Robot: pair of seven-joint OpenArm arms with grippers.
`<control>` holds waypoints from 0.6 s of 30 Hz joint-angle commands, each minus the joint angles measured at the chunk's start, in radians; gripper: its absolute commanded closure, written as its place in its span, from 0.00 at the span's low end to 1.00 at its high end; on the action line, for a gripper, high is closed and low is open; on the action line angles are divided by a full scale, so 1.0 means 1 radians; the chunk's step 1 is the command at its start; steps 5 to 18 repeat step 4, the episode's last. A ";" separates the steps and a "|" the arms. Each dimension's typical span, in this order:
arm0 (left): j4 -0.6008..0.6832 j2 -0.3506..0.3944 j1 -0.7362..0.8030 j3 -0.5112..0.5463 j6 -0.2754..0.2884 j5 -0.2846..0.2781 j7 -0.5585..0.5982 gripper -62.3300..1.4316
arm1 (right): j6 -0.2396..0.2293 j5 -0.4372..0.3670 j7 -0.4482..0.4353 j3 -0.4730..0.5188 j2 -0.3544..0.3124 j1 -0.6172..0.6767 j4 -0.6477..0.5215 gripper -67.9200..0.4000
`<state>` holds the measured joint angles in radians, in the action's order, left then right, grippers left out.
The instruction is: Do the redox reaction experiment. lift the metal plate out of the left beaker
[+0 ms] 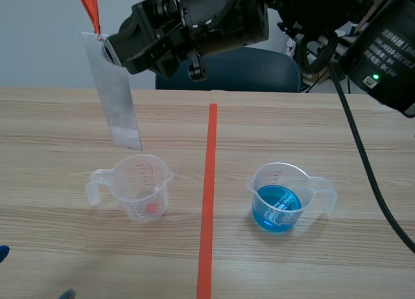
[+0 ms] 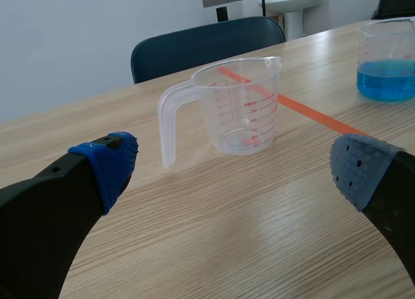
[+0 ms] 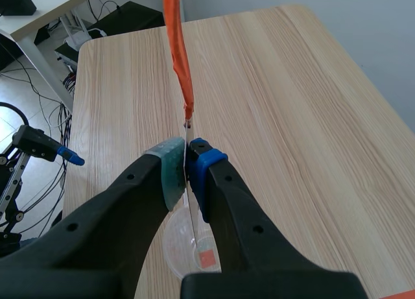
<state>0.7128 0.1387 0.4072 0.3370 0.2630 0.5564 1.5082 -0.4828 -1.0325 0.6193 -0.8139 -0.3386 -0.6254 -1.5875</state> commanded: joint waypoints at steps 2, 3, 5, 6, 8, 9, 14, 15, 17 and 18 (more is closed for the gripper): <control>0.009 0.009 0.008 0.009 0.002 -0.009 0.046 0.00 | 0.003 -0.008 -0.015 -0.001 0.001 -0.019 0.001 0.99; 0.009 0.009 0.008 0.009 0.002 -0.009 0.046 0.00 | 0.003 -0.008 -0.015 -0.001 0.001 -0.019 0.001 0.99; 0.009 0.009 0.008 0.009 0.002 -0.009 0.046 0.00 | 0.003 -0.008 -0.015 -0.001 0.001 -0.019 0.001 0.99; 0.009 0.009 0.008 0.009 0.002 -0.009 0.046 0.00 | 0.003 -0.008 -0.015 -0.001 0.001 -0.019 0.001 0.99; 0.009 0.009 0.008 0.009 0.002 -0.009 0.046 0.00 | 0.003 -0.008 -0.015 -0.001 0.001 -0.019 0.001 0.99; 0.009 0.009 0.008 0.009 0.002 -0.009 0.046 0.00 | 0.003 -0.008 -0.015 -0.001 0.001 -0.019 0.001 0.99; 0.009 0.009 0.008 0.009 0.002 -0.009 0.046 0.00 | 0.003 -0.008 -0.015 -0.001 0.001 -0.019 0.001 0.99; 0.009 0.009 0.008 0.009 0.002 -0.009 0.046 0.00 | 0.003 -0.008 -0.015 -0.001 0.001 -0.019 0.001 0.99; 0.009 0.009 0.008 0.009 0.002 -0.009 0.046 0.00 | 0.003 -0.008 -0.015 -0.001 0.001 -0.019 0.001 0.99; 0.009 0.009 0.008 0.009 0.002 -0.009 0.046 0.00 | 0.003 -0.008 -0.015 -0.001 0.001 -0.019 0.001 0.99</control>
